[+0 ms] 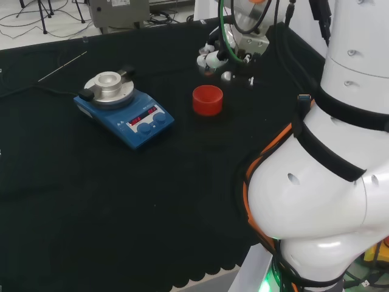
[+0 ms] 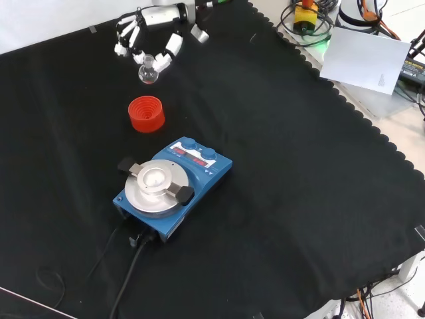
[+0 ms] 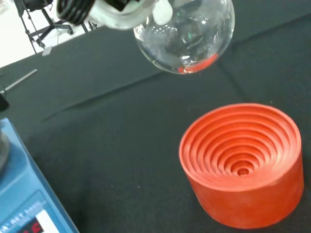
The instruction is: Place the round-bottom flask on the heater.
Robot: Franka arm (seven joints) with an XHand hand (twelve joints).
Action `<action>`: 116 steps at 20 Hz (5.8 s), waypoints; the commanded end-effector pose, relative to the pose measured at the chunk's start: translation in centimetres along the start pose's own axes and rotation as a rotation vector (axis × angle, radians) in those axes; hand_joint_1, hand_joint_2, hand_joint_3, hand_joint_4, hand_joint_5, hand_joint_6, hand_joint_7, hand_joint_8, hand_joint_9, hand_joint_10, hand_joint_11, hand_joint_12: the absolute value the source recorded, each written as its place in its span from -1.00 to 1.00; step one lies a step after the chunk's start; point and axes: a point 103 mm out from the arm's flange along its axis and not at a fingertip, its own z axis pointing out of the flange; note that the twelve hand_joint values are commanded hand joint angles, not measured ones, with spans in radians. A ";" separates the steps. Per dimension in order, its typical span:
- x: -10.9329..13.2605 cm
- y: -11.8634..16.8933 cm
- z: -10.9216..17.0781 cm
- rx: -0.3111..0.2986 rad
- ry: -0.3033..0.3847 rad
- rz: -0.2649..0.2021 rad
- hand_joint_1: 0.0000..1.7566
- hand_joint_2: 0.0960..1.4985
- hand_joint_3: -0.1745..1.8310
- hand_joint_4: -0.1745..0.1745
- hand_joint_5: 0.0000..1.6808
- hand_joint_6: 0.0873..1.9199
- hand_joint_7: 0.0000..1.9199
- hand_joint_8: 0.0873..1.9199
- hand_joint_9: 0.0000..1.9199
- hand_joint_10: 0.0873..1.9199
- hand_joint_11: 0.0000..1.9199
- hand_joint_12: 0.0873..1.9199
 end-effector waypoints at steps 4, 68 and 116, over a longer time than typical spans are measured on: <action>0.2 -0.6 -0.5 -0.002 0.007 0.017 0.18 -0.04 -0.14 1.00 0.22 0.11 -0.50 -0.50 -0.37 -0.50 -0.86 0.36; 24.0 5.7 7.9 0.184 0.060 -0.331 0.19 -0.07 -0.11 1.00 0.23 0.11 -0.50 -0.50 -0.37 -0.50 -0.86 0.35; 22.3 7.3 12.1 0.276 0.091 -0.325 0.19 -0.08 -0.10 1.00 0.23 0.12 -0.51 -0.50 -0.37 -0.50 -0.87 0.36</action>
